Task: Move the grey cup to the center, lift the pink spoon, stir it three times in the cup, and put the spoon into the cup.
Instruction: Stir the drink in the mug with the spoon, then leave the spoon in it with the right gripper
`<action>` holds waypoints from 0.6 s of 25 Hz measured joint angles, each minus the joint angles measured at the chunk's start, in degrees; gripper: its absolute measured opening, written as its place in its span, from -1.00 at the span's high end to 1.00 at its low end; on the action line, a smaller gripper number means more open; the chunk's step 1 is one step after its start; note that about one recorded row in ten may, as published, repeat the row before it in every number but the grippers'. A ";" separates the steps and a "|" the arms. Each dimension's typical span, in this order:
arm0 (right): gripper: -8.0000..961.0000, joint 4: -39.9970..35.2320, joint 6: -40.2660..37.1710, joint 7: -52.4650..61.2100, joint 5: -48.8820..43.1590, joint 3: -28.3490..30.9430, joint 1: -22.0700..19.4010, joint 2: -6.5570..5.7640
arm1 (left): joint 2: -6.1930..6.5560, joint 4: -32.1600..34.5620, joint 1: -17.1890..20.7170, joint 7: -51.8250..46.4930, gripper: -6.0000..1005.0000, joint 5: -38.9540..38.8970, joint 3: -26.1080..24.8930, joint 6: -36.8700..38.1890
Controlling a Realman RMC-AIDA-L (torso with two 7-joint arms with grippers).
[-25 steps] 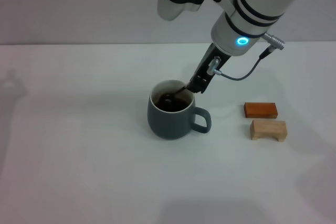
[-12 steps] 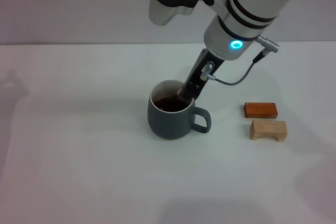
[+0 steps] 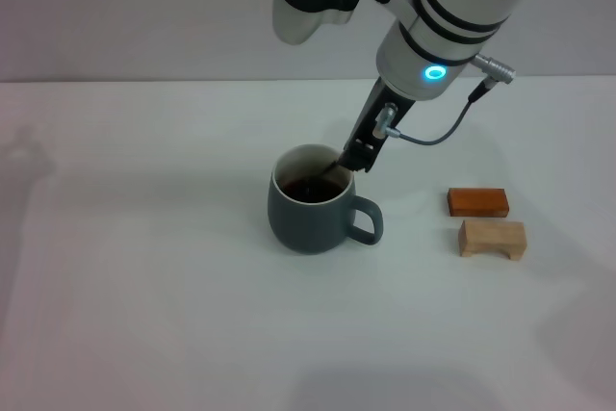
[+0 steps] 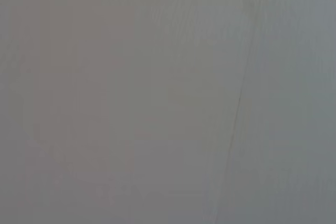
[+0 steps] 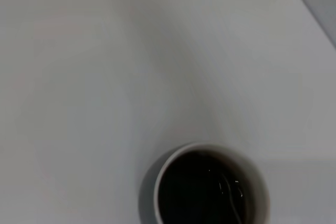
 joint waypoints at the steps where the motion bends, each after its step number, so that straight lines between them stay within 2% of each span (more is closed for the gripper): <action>1: 0.67 0.00 0.35 -0.01 0.04 -0.02 0.01 0.00 | 0.00 0.00 -0.04 0.00 0.99 0.00 0.00 0.00; 8: 0.66 0.36 2.08 -0.31 2.92 -0.25 0.16 0.19 | 0.00 0.00 -0.18 -0.01 0.99 0.04 0.00 0.17; 15: 0.66 -0.01 -1.06 0.02 2.78 -1.97 0.73 0.21 | 0.00 0.00 -0.10 -0.01 0.99 0.02 0.00 0.36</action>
